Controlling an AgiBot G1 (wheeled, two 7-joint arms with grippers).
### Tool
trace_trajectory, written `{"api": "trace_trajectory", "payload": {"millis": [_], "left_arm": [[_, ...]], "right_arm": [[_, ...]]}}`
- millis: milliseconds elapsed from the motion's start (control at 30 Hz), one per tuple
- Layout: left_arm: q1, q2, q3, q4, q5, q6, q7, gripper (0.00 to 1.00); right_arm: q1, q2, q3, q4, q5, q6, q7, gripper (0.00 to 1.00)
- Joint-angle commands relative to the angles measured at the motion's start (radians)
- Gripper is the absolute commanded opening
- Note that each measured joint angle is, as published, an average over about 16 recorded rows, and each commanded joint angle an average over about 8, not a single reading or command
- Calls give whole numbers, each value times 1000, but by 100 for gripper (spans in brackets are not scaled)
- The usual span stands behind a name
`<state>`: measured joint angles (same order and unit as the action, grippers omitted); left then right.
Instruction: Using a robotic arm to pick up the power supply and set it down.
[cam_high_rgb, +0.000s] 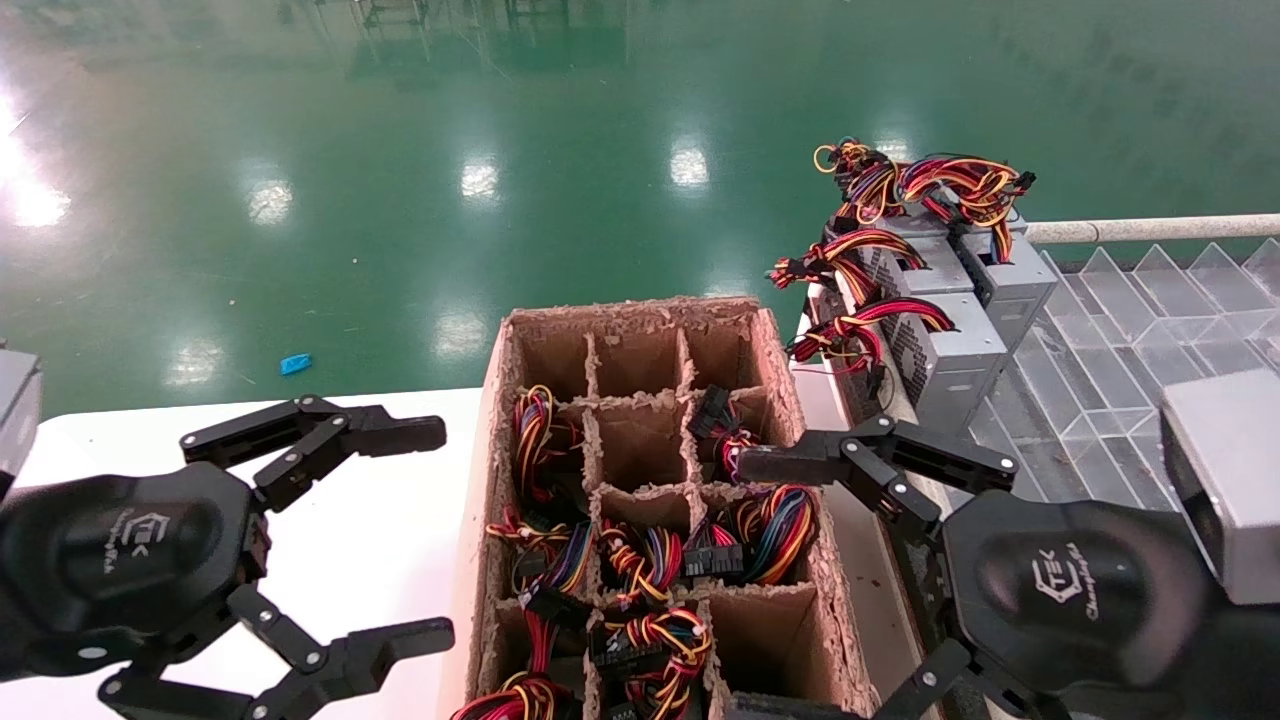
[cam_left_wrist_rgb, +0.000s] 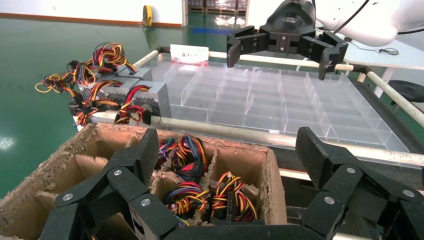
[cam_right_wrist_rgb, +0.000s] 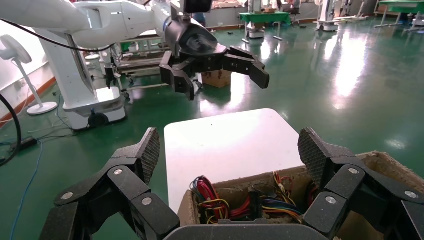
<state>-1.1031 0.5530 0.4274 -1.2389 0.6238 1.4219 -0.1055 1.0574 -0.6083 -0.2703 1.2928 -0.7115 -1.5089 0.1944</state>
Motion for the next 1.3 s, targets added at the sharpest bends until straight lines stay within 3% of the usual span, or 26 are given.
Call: {"api": "trace_trajectory", "payload": {"millis": [33,1300], "left_arm": [[0,0,0,0,0,0,0,100],[0,0,0,0,0,0,0,100]], "right_arm": [[0,0,1,0,0,0,0,100],[17,-3,-9,-9,-19,14,-7,100]]}}
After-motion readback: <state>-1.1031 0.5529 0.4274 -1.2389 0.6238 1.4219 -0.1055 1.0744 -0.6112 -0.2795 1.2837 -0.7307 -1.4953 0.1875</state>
